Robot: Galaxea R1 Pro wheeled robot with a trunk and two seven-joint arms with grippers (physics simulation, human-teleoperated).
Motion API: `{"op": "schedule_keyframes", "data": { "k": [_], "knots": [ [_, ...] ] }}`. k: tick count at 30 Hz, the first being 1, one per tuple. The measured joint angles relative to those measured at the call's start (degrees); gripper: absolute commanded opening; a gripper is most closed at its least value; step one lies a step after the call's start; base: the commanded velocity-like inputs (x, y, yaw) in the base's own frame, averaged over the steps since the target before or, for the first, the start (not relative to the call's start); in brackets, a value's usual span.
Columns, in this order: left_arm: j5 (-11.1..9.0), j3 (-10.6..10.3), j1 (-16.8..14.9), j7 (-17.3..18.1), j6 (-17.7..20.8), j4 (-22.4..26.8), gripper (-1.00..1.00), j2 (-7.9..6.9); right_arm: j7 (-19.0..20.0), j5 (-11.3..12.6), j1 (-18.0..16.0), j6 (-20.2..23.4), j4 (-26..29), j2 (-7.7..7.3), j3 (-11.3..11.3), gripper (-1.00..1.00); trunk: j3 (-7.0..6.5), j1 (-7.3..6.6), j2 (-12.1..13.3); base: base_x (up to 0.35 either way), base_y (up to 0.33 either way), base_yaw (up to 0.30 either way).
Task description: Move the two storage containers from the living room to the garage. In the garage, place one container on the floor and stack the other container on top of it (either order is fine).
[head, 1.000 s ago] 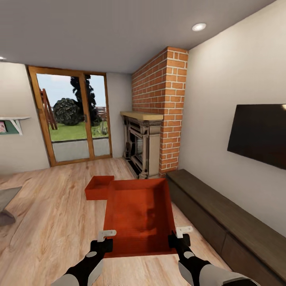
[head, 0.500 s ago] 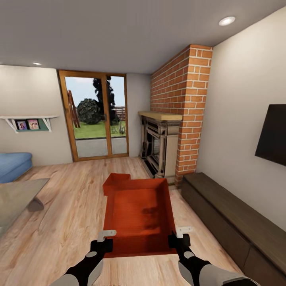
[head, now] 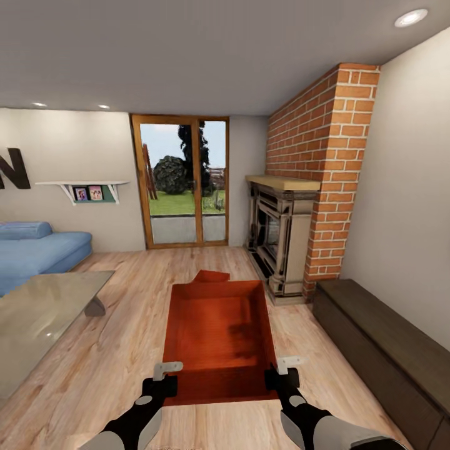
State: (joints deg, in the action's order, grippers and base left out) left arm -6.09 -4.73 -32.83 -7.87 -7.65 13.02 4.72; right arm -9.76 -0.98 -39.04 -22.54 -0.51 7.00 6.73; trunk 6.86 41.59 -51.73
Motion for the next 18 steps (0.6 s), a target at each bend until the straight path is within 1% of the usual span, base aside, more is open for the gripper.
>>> {"op": "schedule_keyframes", "data": {
  "k": [18],
  "knots": [
    [0.05,0.07,0.00,0.02,-0.02,-0.01,-1.00,0.01,-0.01,0.00,0.00,0.00,0.00,0.00,0.00,-1.00,0.00,0.00,0.00,0.000,0.000,0.300]
  ]
}}
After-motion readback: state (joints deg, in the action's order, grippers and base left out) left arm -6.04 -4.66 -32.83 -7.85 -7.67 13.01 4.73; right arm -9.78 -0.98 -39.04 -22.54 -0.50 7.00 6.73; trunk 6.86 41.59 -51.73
